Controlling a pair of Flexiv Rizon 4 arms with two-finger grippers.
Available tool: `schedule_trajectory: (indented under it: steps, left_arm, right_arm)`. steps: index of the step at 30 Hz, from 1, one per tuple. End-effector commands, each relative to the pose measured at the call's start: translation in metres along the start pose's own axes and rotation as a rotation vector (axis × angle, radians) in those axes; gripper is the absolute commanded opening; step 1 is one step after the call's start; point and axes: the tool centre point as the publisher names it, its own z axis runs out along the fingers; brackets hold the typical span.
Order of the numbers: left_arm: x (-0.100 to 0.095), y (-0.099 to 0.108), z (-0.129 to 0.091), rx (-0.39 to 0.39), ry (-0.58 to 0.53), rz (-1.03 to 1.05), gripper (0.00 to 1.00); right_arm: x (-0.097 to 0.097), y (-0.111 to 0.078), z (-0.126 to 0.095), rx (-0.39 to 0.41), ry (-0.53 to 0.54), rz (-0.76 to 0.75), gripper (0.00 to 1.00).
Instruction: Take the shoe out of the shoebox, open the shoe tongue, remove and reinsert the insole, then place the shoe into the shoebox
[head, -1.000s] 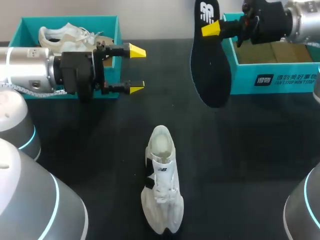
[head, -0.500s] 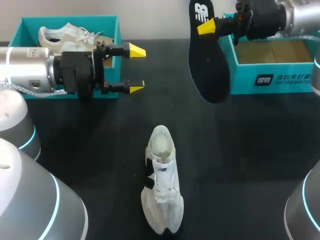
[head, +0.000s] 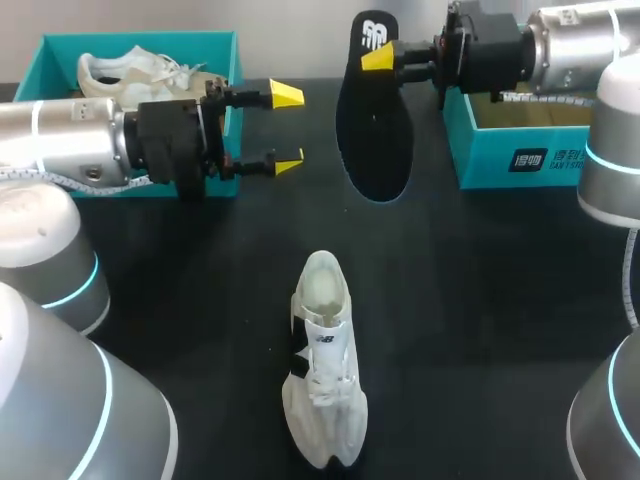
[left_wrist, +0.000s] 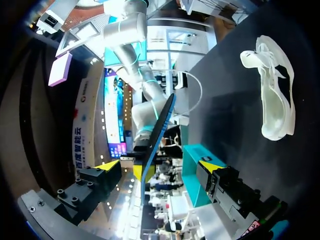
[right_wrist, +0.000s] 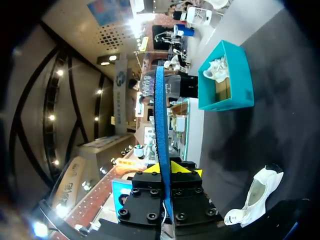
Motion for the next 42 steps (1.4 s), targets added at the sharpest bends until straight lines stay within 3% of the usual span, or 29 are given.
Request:
schedule_trajectory:
  steps: [1,20,29,34,37,38,42]
  left_arm:
    - [0.000,0.010,0.008,0.004,-0.008,0.004,1.00]
    - [0.000,0.013,0.038,-0.005,-0.048,0.051,1.00]
    - [-0.001,0.014,0.052,-0.013,-0.033,0.066,0.99]
    - [-0.007,0.016,0.055,-0.014,-0.036,0.072,0.66]
    - [-0.010,0.017,0.057,-0.016,-0.036,0.081,0.58]
    - [-0.011,0.017,0.058,-0.016,-0.035,0.084,0.50]
    - [-0.012,0.017,0.059,-0.015,-0.034,0.088,0.45]
  right_arm:
    - [0.000,-0.001,0.000,-0.004,-0.002,0.001,0.00]
    - [-0.019,0.013,0.027,0.004,0.029,0.200,0.00]
    - [-0.019,0.013,0.027,0.004,0.029,0.200,0.00]
    - [-0.019,0.013,0.027,0.004,0.029,0.200,0.00]
    - [-0.019,0.013,0.027,0.004,0.029,0.200,0.00]
    - [-0.019,0.013,0.027,0.004,0.029,0.200,0.00]
    - [-0.019,0.013,0.027,0.004,0.029,0.200,0.00]
